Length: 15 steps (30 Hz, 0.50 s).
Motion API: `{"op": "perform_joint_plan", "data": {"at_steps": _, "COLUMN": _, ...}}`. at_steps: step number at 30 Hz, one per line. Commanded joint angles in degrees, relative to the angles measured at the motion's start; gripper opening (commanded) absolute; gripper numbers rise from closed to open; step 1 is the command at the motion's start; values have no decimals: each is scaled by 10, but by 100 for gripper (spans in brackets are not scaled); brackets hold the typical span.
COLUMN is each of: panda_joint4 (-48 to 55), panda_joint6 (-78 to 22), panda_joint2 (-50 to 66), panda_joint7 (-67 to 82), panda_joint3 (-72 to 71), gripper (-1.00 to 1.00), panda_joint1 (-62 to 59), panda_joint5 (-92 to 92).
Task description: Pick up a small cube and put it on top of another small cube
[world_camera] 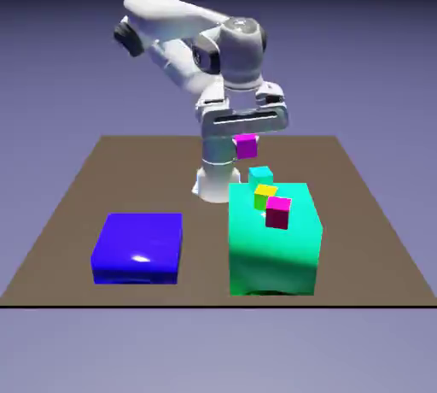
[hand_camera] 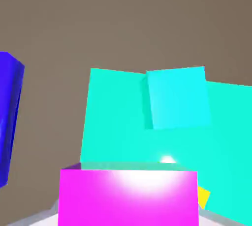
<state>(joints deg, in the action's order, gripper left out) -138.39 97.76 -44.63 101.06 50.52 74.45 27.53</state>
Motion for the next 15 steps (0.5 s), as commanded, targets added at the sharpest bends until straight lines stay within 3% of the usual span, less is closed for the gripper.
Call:
{"op": "perform_joint_plan", "data": {"at_steps": 1, "panda_joint4": -13, "panda_joint6": -2, "panda_joint2": 7, "panda_joint7": -7, "panda_joint3": -21, "gripper": -100, "panda_joint1": -7, "panda_joint5": -13}}
{"op": "perform_joint_plan", "data": {"at_steps": 3, "panda_joint4": -26, "panda_joint6": -4, "panda_joint2": 13, "panda_joint7": -14, "panda_joint3": -39, "gripper": -100, "panda_joint1": -13, "panda_joint5": -24}}
{"op": "perform_joint_plan", "data": {"at_steps": 8, "panda_joint4": -109, "panda_joint6": 99, "panda_joint2": 31, "panda_joint7": -18, "panda_joint3": 11, "gripper": -100, "panda_joint1": -17, "panda_joint5": 12}}
{"op": "perform_joint_plan", "data": {"at_steps": 9, "panda_joint4": -109, "panda_joint6": 99, "panda_joint2": 31, "panda_joint7": -18, "panda_joint3": 11, "gripper": 100, "panda_joint1": -17, "panda_joint5": 12}}
{"op": "perform_joint_plan", "data": {"at_steps": 15, "panda_joint4": -26, "panda_joint6": -4, "panda_joint2": 13, "panda_joint7": -14, "panda_joint3": -39, "gripper": 100, "panda_joint1": -13, "panda_joint5": -24}}
